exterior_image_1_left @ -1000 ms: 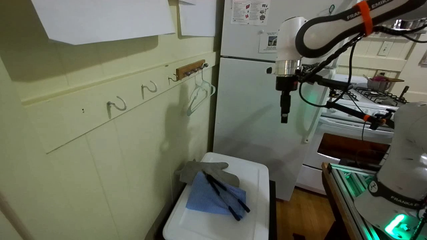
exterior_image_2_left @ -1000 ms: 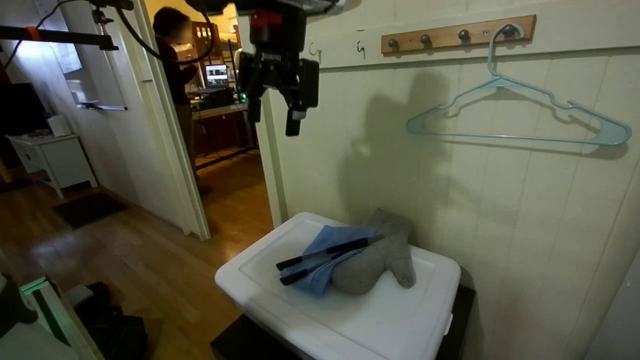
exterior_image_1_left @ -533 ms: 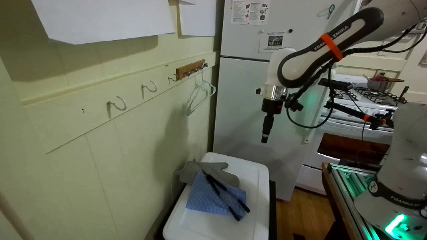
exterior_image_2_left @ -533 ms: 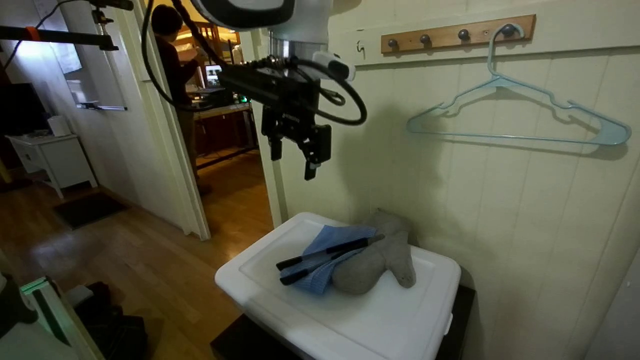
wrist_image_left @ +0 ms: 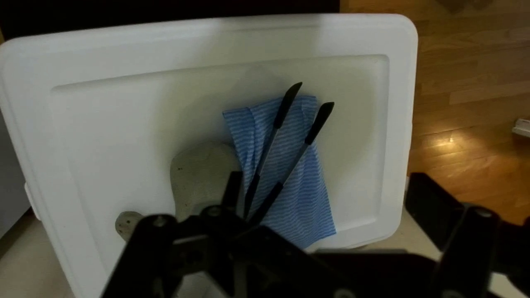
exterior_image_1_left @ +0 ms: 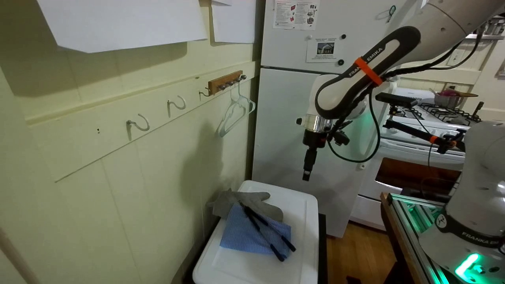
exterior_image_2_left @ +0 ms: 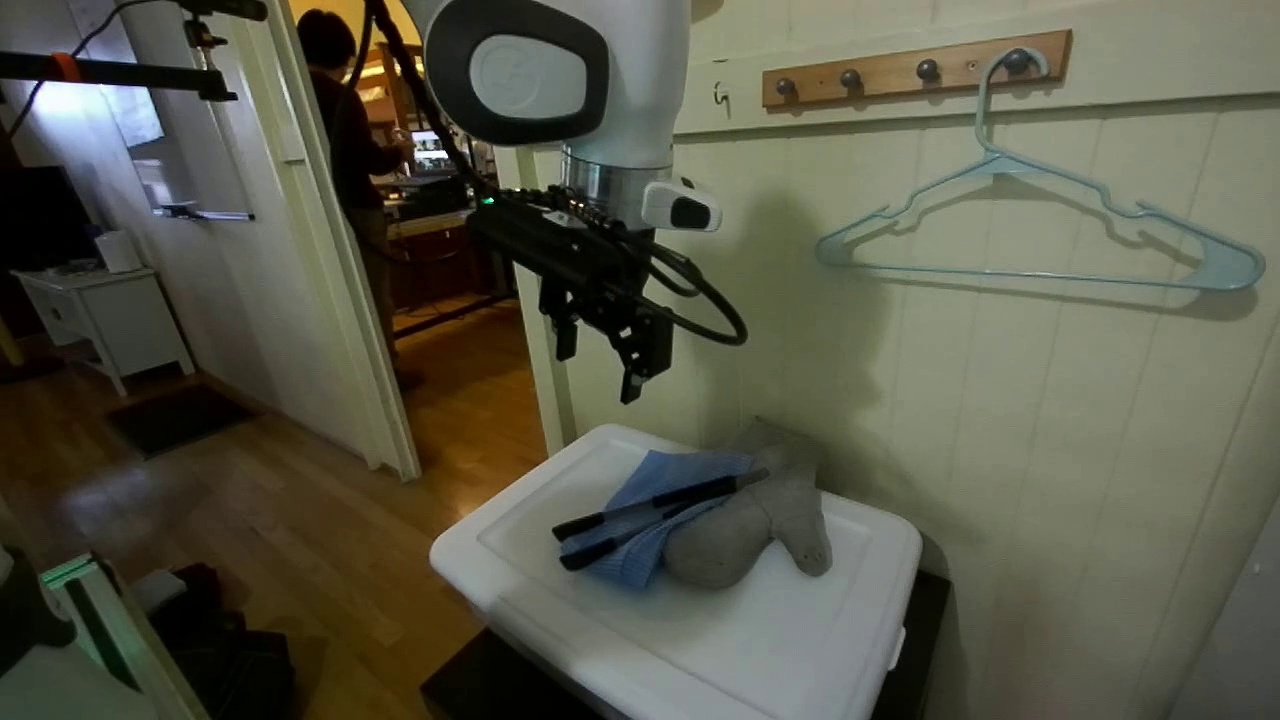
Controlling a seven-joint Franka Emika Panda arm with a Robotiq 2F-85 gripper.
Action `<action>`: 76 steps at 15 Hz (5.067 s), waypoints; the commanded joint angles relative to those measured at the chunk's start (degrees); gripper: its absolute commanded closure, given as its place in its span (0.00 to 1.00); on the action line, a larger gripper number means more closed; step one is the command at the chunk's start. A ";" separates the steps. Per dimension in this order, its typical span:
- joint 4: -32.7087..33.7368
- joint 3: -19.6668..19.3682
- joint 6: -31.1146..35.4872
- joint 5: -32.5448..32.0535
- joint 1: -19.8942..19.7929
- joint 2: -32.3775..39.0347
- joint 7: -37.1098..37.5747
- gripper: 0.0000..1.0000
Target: Hang the tongs on the first white hook from the right.
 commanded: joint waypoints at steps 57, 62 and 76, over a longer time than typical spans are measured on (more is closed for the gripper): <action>29.73 28.89 37.36 -13.41 -18.71 55.51 24.80 0.73; 29.24 28.63 37.54 -13.22 -18.62 54.96 25.38 0.99; 18.61 36.08 44.09 -12.52 -24.60 46.39 27.55 0.98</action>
